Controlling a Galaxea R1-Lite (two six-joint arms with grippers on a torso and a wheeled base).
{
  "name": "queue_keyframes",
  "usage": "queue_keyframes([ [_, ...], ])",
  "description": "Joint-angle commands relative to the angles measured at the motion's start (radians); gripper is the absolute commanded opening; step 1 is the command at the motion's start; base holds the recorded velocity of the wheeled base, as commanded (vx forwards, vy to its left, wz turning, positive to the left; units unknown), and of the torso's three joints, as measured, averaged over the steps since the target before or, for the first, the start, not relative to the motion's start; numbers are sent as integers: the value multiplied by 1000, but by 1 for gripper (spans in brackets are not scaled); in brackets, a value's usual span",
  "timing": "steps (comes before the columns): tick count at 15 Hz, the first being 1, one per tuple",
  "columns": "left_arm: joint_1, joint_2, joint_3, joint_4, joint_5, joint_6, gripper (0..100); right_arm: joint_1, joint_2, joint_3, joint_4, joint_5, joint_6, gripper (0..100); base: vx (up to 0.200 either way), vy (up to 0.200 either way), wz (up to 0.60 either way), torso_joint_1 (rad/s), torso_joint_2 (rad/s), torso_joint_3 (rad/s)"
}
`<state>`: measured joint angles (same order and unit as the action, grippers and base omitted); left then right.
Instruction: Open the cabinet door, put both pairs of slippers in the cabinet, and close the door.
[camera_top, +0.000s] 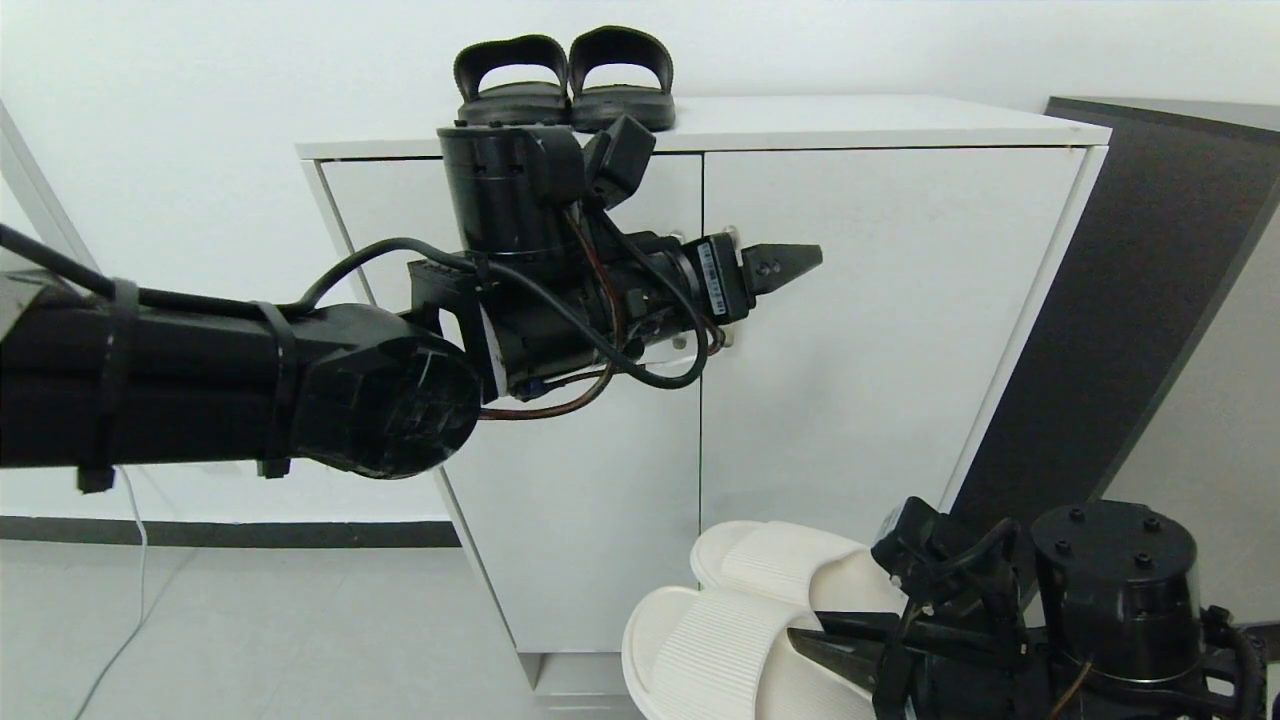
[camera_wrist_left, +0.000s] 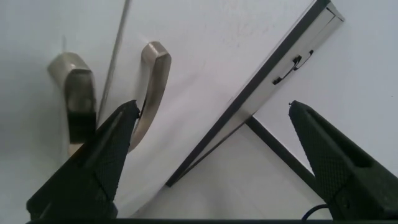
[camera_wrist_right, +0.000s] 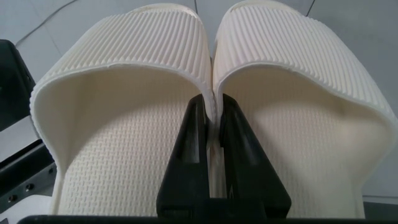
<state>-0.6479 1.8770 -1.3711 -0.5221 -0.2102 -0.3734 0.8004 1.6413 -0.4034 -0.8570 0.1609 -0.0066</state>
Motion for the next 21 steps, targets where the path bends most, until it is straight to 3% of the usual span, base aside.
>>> queue_keyframes([
  [1, 1, 25, -16, 5, 3, 1, 100, 0, 2, 0, 0, 0, -1, 0, 0, 0, 0, 0, 0, 0],
  [3, 1, 30, -19, 5, 3, 1, 100, 2, 2, 0, 0, 0, -1, 0, 0, 0, 0, 0, 0, 0],
  [4, 1, 30, -19, 5, 3, 1, 0, 0, 2, 0, 0, 0, 0, 0, 0, 0, 0, 0, 0, 0],
  [9, -10, -16, 18, 8, 2, 1, 0, 2, -1, 3, 0, 0, -1, 0, 0, 0, 0, 0, 0, 0],
  [12, -45, -59, 64, 5, 2, 1, 0, 2, -3, 12, 0, 9, -3, 0, 0, 0, 0, 0, 0, 0],
  [17, -131, -144, 150, -4, -1, 1, 0, 3, -70, 117, -56, 221, -30, 0, 0, 0, 0, 0, 0, 0],
  [21, -145, -187, 199, -4, 2, 2, 0, 3, -90, 149, -59, 270, -69, 0, 0, 0, 0, 0, 0, 0],
])
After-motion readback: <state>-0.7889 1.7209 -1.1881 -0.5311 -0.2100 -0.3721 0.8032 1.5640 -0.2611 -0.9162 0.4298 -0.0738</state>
